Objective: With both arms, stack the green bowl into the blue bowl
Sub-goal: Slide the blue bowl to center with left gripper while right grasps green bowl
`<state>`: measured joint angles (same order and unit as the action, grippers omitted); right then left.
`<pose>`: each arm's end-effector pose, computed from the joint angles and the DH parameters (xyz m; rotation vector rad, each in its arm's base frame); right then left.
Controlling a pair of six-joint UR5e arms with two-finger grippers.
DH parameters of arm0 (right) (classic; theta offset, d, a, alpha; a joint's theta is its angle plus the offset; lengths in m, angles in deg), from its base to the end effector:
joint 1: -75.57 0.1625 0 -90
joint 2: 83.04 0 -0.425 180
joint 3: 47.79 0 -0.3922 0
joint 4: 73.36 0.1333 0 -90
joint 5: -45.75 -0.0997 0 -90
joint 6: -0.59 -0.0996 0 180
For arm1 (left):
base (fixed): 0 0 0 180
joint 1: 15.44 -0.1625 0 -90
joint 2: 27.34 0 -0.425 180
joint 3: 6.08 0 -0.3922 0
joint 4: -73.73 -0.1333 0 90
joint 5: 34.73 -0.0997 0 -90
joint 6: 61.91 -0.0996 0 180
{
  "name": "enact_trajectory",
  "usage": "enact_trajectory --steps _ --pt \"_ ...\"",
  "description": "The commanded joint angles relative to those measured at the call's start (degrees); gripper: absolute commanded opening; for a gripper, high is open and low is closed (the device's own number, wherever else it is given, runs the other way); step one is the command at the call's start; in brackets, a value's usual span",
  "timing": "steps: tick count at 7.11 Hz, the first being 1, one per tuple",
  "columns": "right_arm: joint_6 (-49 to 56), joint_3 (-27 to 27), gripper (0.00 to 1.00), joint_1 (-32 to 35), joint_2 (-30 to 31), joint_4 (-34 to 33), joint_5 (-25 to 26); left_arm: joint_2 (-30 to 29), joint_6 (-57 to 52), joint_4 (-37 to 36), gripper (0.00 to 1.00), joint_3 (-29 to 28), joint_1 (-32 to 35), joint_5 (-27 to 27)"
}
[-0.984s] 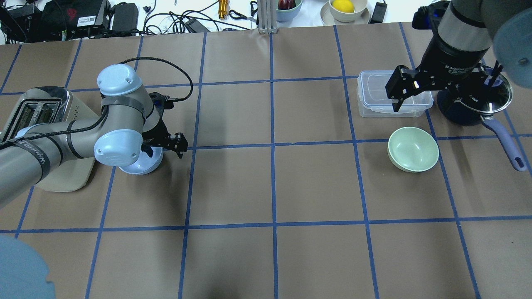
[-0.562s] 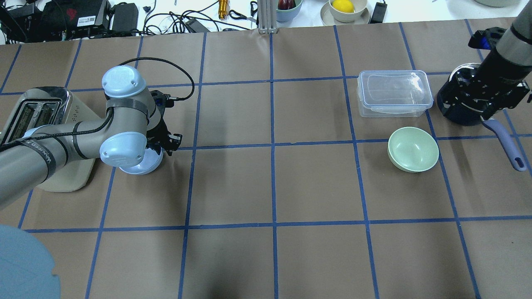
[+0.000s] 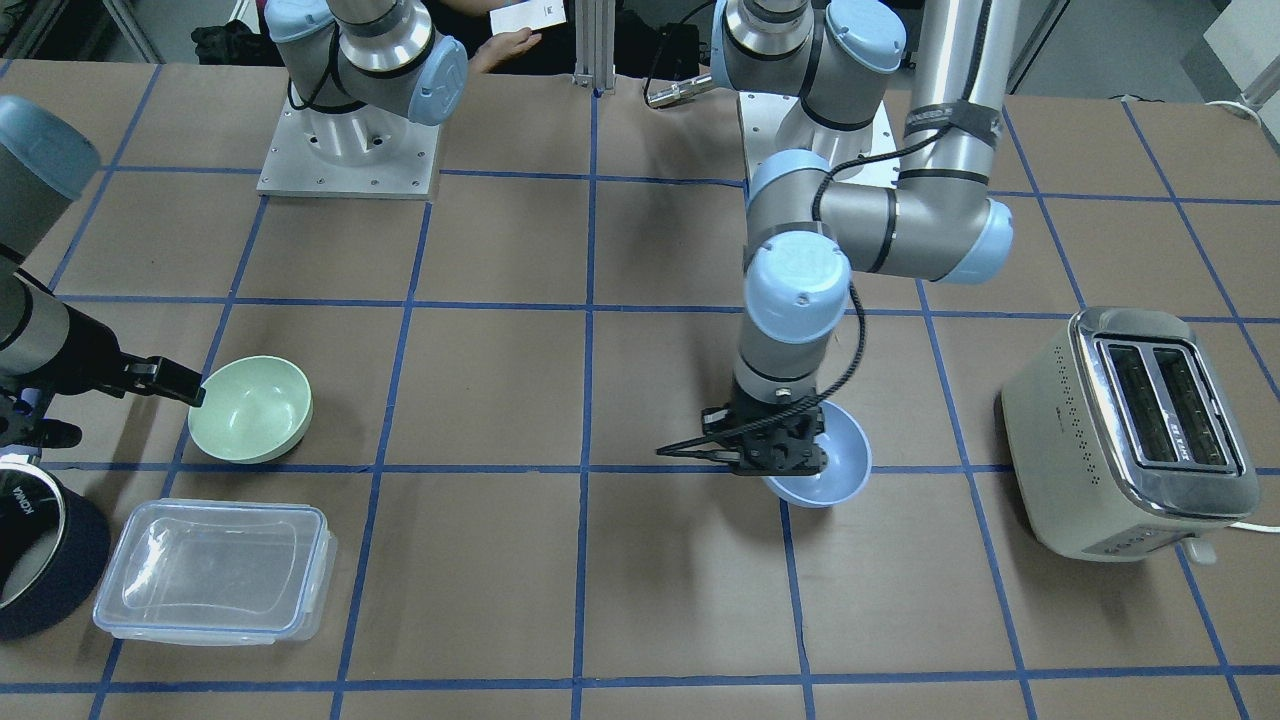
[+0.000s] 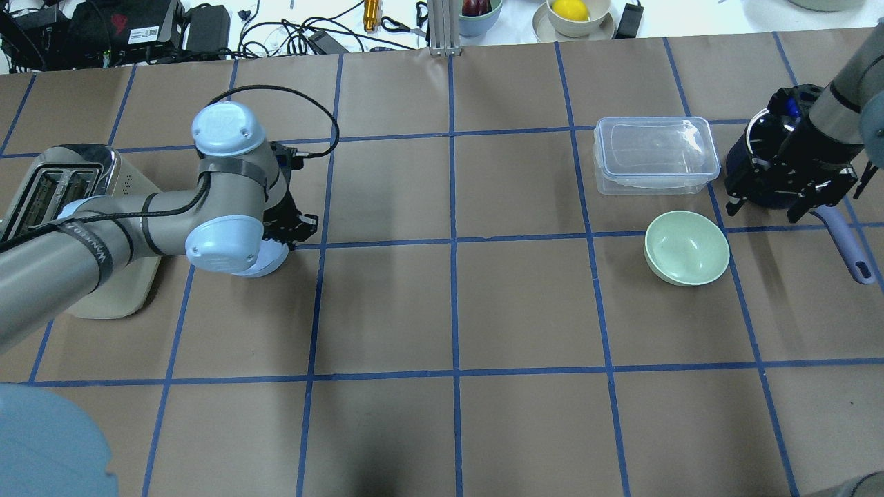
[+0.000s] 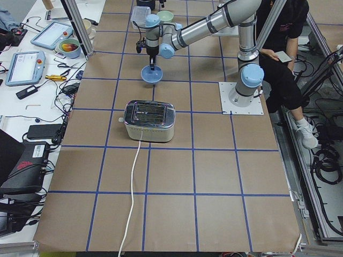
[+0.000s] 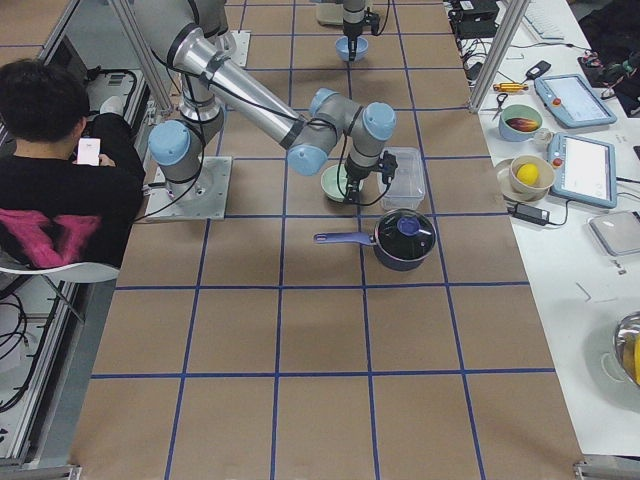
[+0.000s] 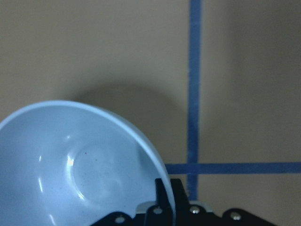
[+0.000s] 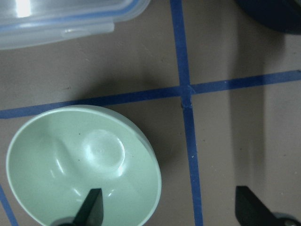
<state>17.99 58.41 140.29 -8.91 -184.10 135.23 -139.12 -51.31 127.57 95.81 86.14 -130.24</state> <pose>-0.1036 -0.5336 0.2458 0.2109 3.0415 0.2767 -0.2393 -0.5512 0.2450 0.0229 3.0541 -0.0934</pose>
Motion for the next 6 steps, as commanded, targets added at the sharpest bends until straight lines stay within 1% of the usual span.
enact_trajectory --steps 1,2,3,4,5,6 --pt "0.1 2.2 1.0 0.0 -2.7 -3.1 -0.1 -2.7 15.0 4.1 0.0 -7.7 11.2 1.8" --pt "0.1 2.2 0.89 0.0 -3.8 -3.5 -0.1 -4.5 19.2 3.7 0.0 -8.3 13.9 1.7" --pt "0.0 2.3 0.53 0.0 -4.0 -3.3 -0.3 -6.2 22.4 2.2 0.0 -8.4 14.9 1.9" --pt "0.0 3.1 0.2 0.0 -4.1 -3.2 -0.3 -7.2 23.0 0.8 0.0 -8.3 15.2 2.2" --pt "0.0 3.3 0.0 0.0 -4.1 -3.1 -0.7 -8.3 24.1 0.7 0.0 -8.3 16.2 3.2" --pt "0.3 3.3 0.0 0.0 -3.6 -2.6 -0.7 -8.6 24.0 0.4 0.0 -8.4 17.0 3.1"
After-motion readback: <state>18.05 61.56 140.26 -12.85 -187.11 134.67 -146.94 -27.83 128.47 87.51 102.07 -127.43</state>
